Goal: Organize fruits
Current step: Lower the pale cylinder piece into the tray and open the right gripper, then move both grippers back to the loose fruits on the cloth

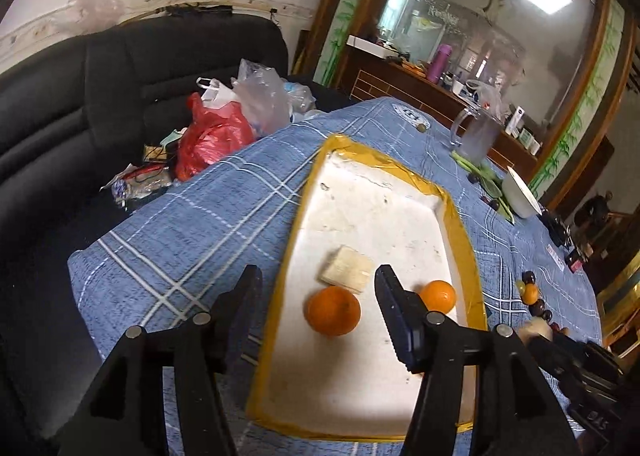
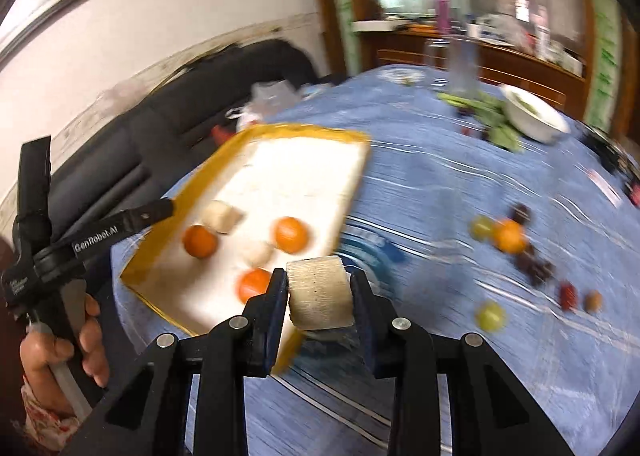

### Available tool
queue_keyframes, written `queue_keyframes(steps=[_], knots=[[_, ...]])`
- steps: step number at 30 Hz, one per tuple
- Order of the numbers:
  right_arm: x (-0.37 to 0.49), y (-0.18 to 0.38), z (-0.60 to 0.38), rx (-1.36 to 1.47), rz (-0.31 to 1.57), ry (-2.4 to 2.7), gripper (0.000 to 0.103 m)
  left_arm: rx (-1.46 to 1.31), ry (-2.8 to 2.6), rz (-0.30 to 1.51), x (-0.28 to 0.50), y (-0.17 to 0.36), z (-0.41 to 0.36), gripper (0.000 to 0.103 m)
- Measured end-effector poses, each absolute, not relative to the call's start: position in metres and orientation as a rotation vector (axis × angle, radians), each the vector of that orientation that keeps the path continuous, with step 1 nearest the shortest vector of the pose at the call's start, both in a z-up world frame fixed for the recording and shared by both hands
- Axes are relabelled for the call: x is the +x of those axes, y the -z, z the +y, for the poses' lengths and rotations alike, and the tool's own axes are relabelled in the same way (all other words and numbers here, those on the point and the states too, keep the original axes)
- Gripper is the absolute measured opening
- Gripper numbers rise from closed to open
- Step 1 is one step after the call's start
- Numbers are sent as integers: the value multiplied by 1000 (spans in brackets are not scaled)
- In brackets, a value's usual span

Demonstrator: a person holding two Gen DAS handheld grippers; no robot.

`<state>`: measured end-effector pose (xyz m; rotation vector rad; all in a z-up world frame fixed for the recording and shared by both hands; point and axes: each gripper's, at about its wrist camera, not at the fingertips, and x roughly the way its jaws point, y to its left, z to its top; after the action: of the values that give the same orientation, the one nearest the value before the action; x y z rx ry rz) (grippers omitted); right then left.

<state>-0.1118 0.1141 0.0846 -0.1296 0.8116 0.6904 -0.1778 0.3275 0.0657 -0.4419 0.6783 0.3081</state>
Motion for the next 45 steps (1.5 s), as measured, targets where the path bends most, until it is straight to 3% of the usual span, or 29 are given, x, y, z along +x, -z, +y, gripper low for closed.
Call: queue_keyframes(steps=[14, 18, 21, 32, 45], knots=[[-76, -53, 229, -312, 870, -736, 36, -495, -339, 671, -195, -60, 368, 62], [-75, -62, 230, -325, 812, -700, 61, -511, -345, 676, -196, -57, 373, 62], [-78, -74, 220, -317, 769, -678, 62, -518, -344, 676, -197, -58, 375, 62], [-89, -108, 97, -197, 679, -505, 64, -487, -309, 661, -198, -72, 353, 63], [-95, -84, -83, -12, 756, -234, 65, -331, -160, 702, -174, -87, 265, 64]])
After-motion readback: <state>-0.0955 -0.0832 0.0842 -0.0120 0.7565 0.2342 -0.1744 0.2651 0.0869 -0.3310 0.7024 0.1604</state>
